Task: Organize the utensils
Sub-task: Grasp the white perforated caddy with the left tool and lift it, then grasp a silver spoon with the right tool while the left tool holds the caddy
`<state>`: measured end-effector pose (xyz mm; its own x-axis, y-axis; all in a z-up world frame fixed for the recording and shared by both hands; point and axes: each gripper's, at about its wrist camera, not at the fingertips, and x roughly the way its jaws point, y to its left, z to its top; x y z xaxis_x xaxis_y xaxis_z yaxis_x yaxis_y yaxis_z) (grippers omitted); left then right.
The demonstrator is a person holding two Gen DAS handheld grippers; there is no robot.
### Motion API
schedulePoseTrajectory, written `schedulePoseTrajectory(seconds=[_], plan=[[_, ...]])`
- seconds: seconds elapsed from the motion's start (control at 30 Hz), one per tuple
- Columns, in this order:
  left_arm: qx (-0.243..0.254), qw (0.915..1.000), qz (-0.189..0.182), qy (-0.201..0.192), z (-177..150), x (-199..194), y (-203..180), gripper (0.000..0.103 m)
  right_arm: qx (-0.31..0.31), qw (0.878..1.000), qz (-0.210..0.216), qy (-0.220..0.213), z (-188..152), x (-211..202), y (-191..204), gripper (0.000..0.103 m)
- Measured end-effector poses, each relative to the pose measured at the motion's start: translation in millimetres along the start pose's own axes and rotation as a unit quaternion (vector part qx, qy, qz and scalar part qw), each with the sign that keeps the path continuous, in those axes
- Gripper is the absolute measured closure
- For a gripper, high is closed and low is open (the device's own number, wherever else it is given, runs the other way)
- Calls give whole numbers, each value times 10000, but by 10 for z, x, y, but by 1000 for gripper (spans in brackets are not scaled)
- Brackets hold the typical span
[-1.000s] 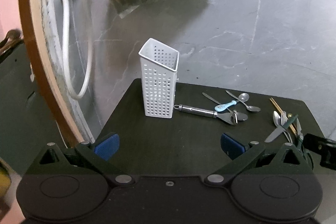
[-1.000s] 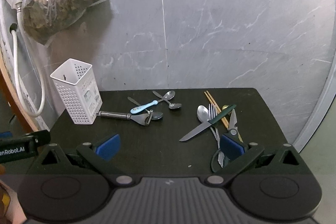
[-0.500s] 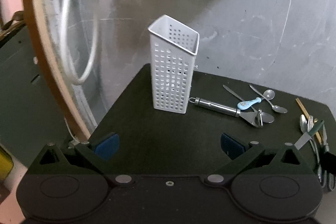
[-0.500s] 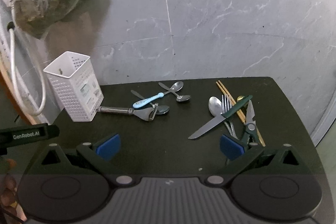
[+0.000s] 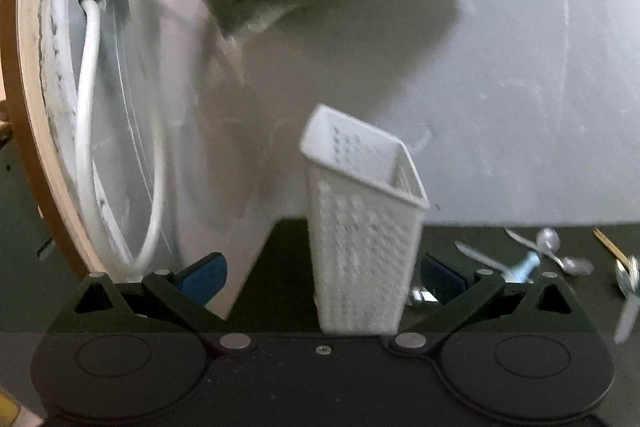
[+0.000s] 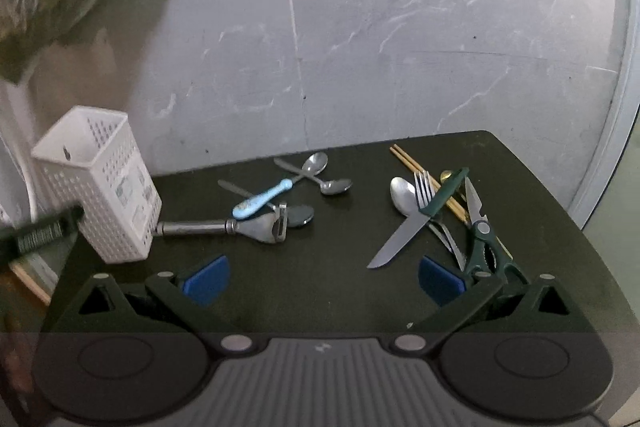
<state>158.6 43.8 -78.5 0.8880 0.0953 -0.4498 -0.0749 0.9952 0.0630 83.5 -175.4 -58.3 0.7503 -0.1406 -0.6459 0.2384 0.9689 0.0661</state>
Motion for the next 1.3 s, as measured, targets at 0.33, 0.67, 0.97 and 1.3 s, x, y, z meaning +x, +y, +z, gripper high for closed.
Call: schedulePoseTrajectory(seconds=[0.33, 0.67, 0.97, 1.3], plan=[[698, 9971, 226, -187, 58, 581, -442, 1, -241, 9991, 115, 328, 51, 321, -52, 0], [720, 9956, 527, -282, 88, 745, -422, 20, -360, 9959, 684, 464, 139, 709, -219, 0], [1071, 9932, -324, -326, -91, 340, -164, 20, 170, 9916, 1170, 522, 586, 1331, -575, 11], [1364, 9878, -662, -361, -287, -119, -274, 21, 1597, 9821, 904, 415, 479, 1882, -574, 38]])
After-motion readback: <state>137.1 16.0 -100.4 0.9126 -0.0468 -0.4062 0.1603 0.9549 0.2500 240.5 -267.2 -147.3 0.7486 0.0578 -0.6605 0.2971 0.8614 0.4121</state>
